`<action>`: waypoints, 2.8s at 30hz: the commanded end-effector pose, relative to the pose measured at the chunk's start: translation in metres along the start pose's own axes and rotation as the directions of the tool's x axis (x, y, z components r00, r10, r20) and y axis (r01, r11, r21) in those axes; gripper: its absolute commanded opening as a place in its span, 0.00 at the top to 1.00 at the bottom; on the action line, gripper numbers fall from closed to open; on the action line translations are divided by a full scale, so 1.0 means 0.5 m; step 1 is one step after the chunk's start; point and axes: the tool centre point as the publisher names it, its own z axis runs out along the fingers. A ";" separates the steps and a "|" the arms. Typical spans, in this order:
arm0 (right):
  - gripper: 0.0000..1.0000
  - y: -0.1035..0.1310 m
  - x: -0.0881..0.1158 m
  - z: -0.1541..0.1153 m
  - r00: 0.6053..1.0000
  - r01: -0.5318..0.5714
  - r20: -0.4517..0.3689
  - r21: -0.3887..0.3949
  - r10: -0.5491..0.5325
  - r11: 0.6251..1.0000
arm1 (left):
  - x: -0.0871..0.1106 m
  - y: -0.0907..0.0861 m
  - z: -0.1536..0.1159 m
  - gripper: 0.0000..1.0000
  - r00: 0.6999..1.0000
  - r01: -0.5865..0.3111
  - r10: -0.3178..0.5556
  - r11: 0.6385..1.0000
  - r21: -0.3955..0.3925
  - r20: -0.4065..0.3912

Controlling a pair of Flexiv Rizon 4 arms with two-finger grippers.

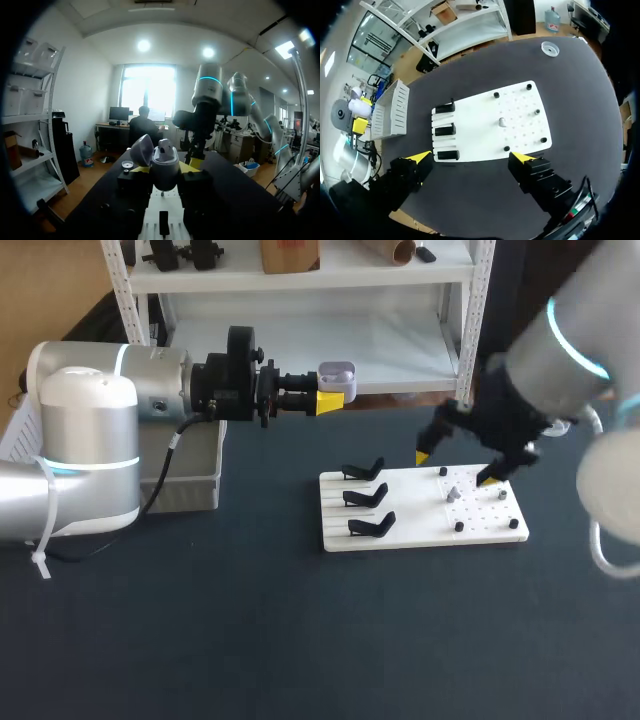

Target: Pick up each earbud case from the left stands, insert the matching earbuds, close the lid, and place the case in the box.

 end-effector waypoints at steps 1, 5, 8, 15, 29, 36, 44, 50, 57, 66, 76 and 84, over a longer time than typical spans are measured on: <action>0.00 -0.025 0.007 0.038 0.990 -0.008 0.137 -0.049 0.014 0.999 | 0.001 0.000 0.000 1.00 1.000 -0.001 0.001 1.000 -0.001 0.002; 0.00 -0.053 0.010 0.064 0.991 -0.048 0.129 0.011 0.046 0.999 | 0.001 0.000 0.000 1.00 1.000 -0.001 0.001 1.000 -0.001 0.002; 0.00 -0.070 0.007 0.078 0.990 -0.069 0.125 0.043 0.064 0.997 | 0.001 0.000 0.000 1.00 1.000 -0.001 0.001 1.000 -0.001 0.002; 0.00 -0.087 -0.009 0.099 0.991 -0.086 0.112 0.065 0.078 0.994 | 0.001 0.000 0.000 1.00 1.000 -0.001 0.001 1.000 -0.001 0.002; 0.00 -0.106 -0.032 0.120 0.990 -0.108 0.100 0.133 0.095 0.985 | 0.001 0.000 0.000 1.00 1.000 -0.001 0.001 1.000 -0.001 0.002; 0.00 -0.106 -0.032 0.120 0.990 -0.108 0.100 0.133 0.095 0.985 | 0.001 0.000 0.000 1.00 1.000 -0.001 0.001 1.000 -0.001 0.002; 0.00 -0.103 -0.035 0.132 0.990 -0.123 0.082 0.123 0.113 0.985 | 0.001 0.000 0.000 1.00 1.000 -0.001 0.001 1.000 -0.001 0.002; 0.25 -0.095 -0.036 0.144 0.993 -0.114 0.033 0.112 0.111 0.987 | 0.001 0.000 0.000 1.00 1.000 -0.001 0.001 1.000 -0.001 0.002; 0.52 -0.097 -0.044 0.146 0.993 -0.117 0.027 0.129 0.114 0.985 | 0.001 0.000 0.000 1.00 1.000 -0.001 0.001 1.000 -0.001 0.002; 0.53 -0.105 -0.045 0.150 0.993 -0.106 -0.029 0.119 0.111 0.987 | 0.001 0.000 0.000 1.00 1.000 -0.001 0.001 1.000 -0.001 0.002; 0.61 -0.109 -0.050 0.164 0.992 -0.104 -0.064 0.105 0.111 0.989 | 0.001 0.000 0.000 1.00 1.000 -0.001 0.001 1.000 -0.001 0.002; 0.68 -0.106 -0.050 0.168 0.991 -0.105 -0.069 0.100 0.112 0.989 | 0.001 0.000 0.000 1.00 1.000 -0.001 0.001 1.000 -0.001 0.002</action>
